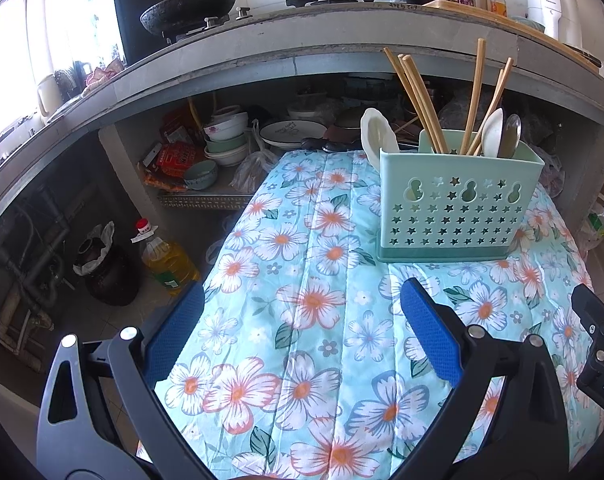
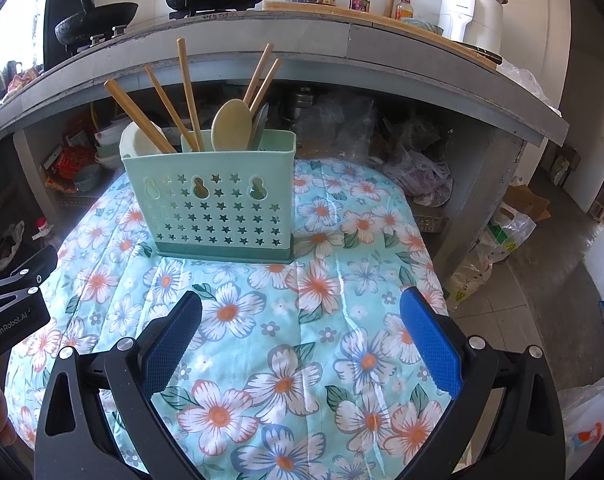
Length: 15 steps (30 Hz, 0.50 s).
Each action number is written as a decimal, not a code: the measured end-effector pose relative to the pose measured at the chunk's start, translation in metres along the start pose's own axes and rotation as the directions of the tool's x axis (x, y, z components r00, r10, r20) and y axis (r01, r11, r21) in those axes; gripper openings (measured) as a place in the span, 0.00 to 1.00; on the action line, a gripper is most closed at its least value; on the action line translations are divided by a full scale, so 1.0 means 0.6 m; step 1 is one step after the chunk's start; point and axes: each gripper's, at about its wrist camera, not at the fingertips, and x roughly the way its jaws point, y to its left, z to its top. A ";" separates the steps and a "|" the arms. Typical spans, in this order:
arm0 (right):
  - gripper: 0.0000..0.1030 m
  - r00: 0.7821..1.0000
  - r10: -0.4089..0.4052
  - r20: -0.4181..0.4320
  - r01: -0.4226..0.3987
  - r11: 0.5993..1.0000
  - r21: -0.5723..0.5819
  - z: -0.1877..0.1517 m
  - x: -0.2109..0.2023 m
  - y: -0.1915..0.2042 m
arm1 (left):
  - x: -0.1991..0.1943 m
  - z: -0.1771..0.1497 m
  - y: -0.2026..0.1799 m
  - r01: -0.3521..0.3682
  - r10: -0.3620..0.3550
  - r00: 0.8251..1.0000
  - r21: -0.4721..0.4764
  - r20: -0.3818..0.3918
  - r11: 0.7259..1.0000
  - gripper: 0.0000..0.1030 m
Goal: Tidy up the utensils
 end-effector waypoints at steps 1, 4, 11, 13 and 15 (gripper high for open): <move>0.94 1.000 -0.001 0.000 0.001 1.000 0.000 0.000 0.000 0.000 | 0.000 0.000 0.000 0.000 0.000 1.000 0.000 0.000 1.000 0.92; 0.94 1.000 -0.001 0.002 0.001 1.000 -0.002 0.001 -0.001 0.001 | 0.001 0.000 0.002 0.001 -0.001 1.000 -0.002 -0.001 1.000 0.92; 0.94 1.000 -0.004 0.006 0.004 1.000 -0.005 0.004 -0.001 0.003 | 0.001 0.000 0.001 0.001 -0.001 1.000 0.002 0.000 1.000 0.92; 0.94 1.000 -0.004 0.006 0.005 1.000 -0.006 0.004 -0.002 0.003 | 0.003 0.001 0.001 0.001 -0.001 1.000 0.001 0.000 1.000 0.92; 0.94 1.000 -0.005 0.006 0.005 1.000 -0.007 0.004 -0.001 0.003 | 0.003 0.000 0.002 0.000 0.000 1.000 0.002 -0.001 1.000 0.92</move>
